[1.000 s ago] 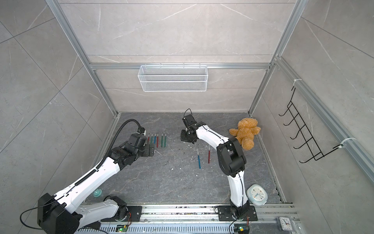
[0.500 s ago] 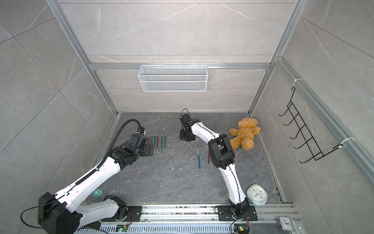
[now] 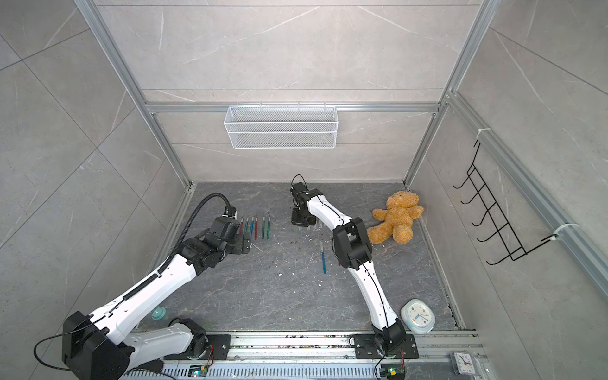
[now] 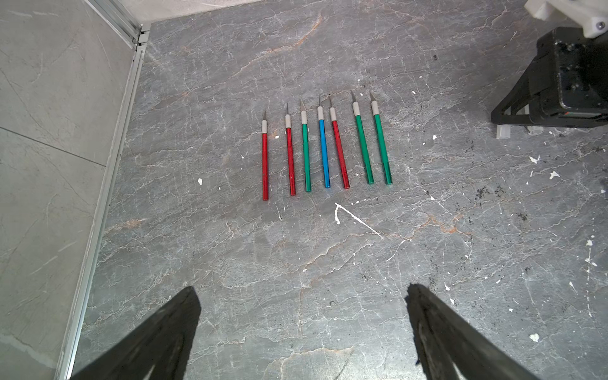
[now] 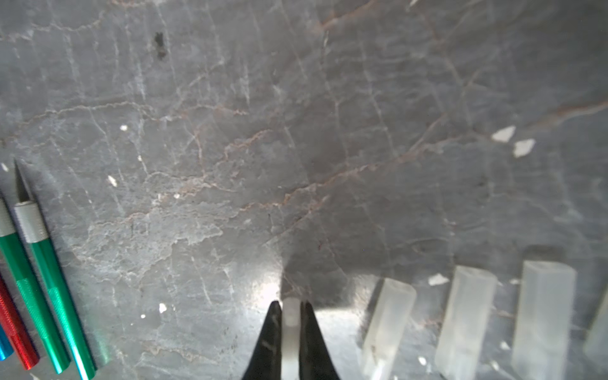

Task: Remove protective caps from carving knives
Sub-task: Place the protective sleeve at the center of the board.

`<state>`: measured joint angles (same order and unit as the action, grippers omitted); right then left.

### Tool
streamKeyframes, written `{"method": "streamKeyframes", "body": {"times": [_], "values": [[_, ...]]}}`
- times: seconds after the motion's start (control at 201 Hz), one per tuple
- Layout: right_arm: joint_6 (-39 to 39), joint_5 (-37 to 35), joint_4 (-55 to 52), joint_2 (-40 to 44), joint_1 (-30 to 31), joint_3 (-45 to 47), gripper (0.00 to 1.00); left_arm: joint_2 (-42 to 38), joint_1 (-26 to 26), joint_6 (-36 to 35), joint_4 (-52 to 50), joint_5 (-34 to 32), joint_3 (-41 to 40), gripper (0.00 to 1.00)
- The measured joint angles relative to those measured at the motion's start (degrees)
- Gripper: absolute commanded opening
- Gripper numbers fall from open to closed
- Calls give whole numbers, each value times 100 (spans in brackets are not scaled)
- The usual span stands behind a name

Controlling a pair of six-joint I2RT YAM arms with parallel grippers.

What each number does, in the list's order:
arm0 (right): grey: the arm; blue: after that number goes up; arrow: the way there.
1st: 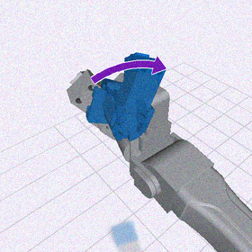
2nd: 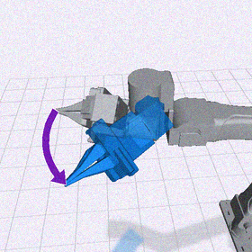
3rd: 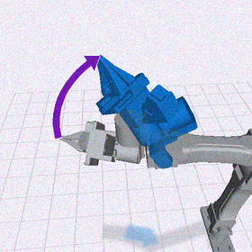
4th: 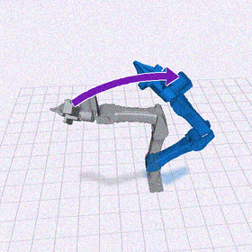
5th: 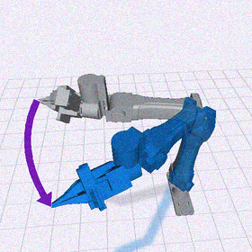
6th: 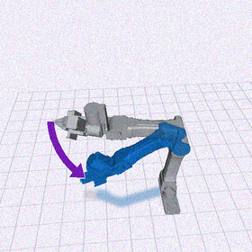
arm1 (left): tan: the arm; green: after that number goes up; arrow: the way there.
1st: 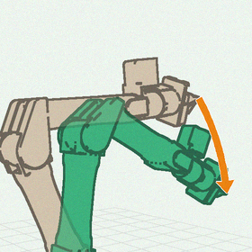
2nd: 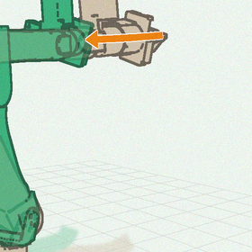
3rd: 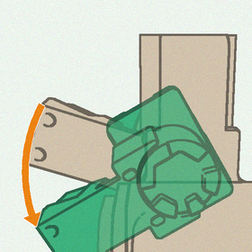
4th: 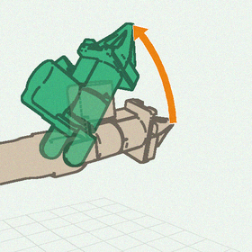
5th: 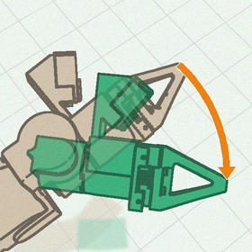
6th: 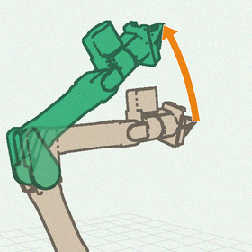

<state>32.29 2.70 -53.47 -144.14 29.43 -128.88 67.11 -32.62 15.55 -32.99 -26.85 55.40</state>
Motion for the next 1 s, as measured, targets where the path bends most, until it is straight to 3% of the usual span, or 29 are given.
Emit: {"method": "streamKeyframes", "body": {"times": [0.264, 0.743, 1.002], "values": [[-66, -142, -734, -575, -55, -1075, 0, 22, -7, 2, -15, -2, 9, 100], [-83, -470, -1257, -647, -66, -1287, 0, 87, -24, 4, -57, -4, 107, 100], [-149, -463, -1403, -748, -70, -1478, 11, 133, -24, 4, -131, -4, 107, 100]]}}
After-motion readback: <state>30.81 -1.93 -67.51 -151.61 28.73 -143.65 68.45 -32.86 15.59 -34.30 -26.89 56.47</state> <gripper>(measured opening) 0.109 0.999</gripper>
